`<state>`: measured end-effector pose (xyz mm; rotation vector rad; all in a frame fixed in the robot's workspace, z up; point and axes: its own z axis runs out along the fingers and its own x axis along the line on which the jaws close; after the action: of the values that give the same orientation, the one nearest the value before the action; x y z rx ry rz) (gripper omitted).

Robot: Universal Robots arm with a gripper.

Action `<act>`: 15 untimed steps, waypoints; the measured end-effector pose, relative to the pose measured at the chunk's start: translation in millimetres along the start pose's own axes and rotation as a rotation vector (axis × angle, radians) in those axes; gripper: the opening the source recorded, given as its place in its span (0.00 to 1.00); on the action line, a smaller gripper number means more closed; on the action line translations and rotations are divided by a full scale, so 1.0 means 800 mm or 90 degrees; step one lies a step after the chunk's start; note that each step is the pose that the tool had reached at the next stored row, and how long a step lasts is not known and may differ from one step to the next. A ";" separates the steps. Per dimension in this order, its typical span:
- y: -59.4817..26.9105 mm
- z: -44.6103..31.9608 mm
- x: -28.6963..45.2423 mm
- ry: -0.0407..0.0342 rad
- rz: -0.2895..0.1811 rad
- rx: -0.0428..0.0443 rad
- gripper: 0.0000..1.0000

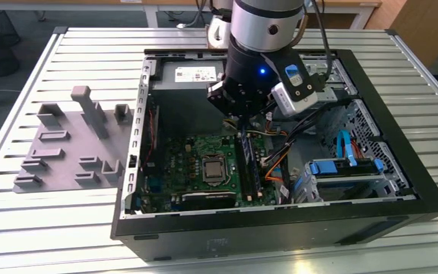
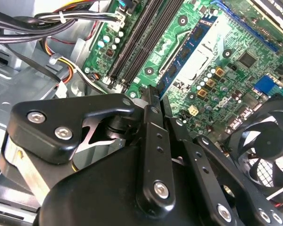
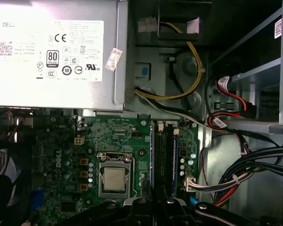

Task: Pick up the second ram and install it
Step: 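Insert the second ram into the second slot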

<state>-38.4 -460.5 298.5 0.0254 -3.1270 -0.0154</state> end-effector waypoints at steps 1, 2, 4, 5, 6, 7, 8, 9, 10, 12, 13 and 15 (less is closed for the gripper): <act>0.000 0.0005 0.0000 -0.0001 0.000 -0.0002 0.14; 0.000 0.0014 0.0000 -0.0001 0.000 -0.0003 0.14; 0.000 0.0049 -0.0012 0.0004 0.000 -0.0005 0.14; 0.000 0.0066 -0.0025 0.0010 0.000 -0.0010 0.14; 0.000 0.0085 -0.0035 0.0018 0.001 -0.0012 0.14; -0.001 0.0105 -0.0043 0.0021 0.001 -0.0013 0.14; -0.002 0.0127 -0.0051 0.0023 0.001 -0.0014 0.14; -0.002 0.0150 -0.0055 0.0023 0.002 -0.0015 0.14; -0.003 0.0172 -0.0056 0.0023 0.004 -0.0016 0.14; -0.003 0.0219 -0.0057 0.0023 0.011 -0.0017 0.14; -0.003 0.0241 -0.0059 0.0022 0.014 -0.0017 0.14; -0.004 0.0286 -0.0065 0.0022 0.017 -0.0018 0.14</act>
<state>-33.4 -463.4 275.5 -0.0174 -3.1235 -0.0194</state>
